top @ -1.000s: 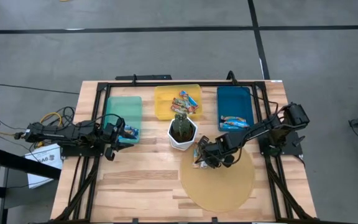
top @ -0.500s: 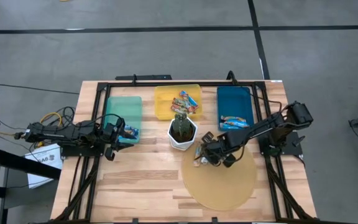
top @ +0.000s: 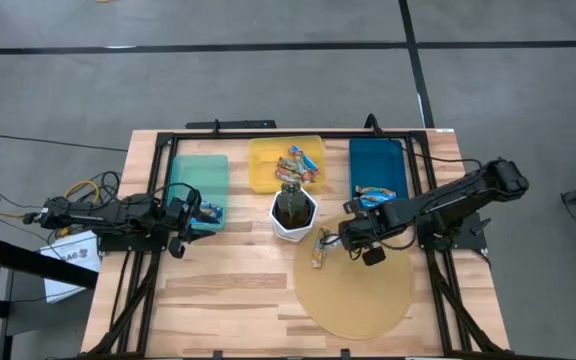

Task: Pick and place Granola Bars by type
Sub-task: Put the orange granola bar into the blue bin

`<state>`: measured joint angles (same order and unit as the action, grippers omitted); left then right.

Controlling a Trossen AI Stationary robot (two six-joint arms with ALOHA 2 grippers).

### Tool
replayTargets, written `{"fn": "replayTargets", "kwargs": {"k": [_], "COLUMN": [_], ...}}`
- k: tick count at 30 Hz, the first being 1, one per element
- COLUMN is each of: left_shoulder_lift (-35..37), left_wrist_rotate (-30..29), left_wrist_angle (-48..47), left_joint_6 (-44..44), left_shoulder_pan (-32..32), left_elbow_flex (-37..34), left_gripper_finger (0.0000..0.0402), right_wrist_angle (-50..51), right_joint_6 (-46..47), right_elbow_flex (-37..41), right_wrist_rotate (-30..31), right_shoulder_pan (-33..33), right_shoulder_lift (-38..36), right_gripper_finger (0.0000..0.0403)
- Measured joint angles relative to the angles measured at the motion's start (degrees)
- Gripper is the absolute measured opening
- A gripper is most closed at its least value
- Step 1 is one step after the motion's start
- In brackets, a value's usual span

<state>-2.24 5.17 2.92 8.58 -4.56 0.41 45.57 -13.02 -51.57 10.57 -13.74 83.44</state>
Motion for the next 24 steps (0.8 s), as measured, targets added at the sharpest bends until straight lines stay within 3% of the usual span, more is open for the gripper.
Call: {"fn": "replayTargets", "kwargs": {"k": [12,24], "left_shoulder_lift": [0.00,-0.02], "left_wrist_rotate": [0.00,0.00], "left_wrist_angle": [0.00,0.00], "left_joint_6": [0.00,-0.02], "left_shoulder_pan": [0.00,-0.02], "left_elbow_flex": [-0.01,-0.01], "left_gripper_finger": [0.0144,0.0144], "right_wrist_angle": [3.85,2.32], "right_joint_6": [26.91,48.12], "right_elbow_flex": [-2.52,-7.87], "right_wrist_rotate": [-0.28,-6.26], "right_shoulder_pan": [2.99,22.03], "right_shoulder_lift": [-10.70,-16.42], "right_gripper_finger": [0.0054,0.0054]}}
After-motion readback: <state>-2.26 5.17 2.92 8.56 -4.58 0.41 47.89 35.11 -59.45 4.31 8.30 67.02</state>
